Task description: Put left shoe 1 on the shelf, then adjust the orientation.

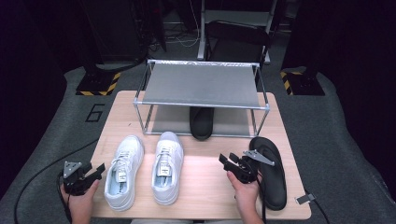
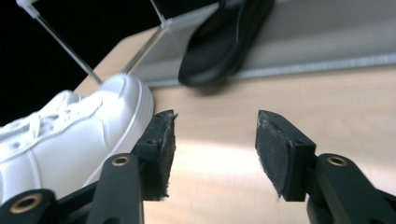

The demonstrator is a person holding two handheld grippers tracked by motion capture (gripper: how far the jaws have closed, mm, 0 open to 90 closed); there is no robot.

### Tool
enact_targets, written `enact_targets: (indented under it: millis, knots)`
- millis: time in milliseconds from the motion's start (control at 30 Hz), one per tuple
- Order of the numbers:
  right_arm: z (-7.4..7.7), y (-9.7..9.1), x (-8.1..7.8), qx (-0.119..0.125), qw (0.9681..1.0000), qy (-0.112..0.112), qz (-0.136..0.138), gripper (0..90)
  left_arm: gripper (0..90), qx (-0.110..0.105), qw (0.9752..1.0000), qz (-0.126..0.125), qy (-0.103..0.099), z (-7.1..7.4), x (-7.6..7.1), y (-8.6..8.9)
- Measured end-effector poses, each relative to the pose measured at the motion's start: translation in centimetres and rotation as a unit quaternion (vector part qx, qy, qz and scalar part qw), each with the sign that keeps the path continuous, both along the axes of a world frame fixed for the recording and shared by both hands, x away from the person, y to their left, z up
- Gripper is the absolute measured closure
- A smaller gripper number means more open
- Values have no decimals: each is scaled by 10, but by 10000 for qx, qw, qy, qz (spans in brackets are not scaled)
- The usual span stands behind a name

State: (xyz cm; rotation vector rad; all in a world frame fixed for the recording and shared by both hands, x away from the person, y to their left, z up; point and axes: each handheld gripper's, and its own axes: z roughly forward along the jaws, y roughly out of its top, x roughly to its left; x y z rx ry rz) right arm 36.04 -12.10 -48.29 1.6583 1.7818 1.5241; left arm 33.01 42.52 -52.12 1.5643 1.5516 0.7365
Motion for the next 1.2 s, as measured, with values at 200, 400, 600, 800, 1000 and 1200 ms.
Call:
enact_targets:
  millis: [200,400,600,800,1000,1200]
  knots:
    - [1,-11,-21,-353,9993,-71,-134,524,412,28,10000,8,-87,-1,1,-2]
    - [3,-28,-41,-601,9978,-144,-257,544,412,46,10000,-7,-68,-1,0,-1]
    - [0,-49,-53,-897,9946,-80,-519,560,412,60,10000,-7,28,0,0,-2]
    - [-1,-63,-56,-1030,9920,-27,-732,566,412,67,10000,-3,-10,0,1,-3]
    - [-1,-70,-61,-1352,9855,-59,-1028,579,412,62,10000,-3,-5,0,-1,-2]
    - [-7,-74,-63,-1523,9815,-42,-1155,639,412,76,10000,-35,-9,0,-1,-3]
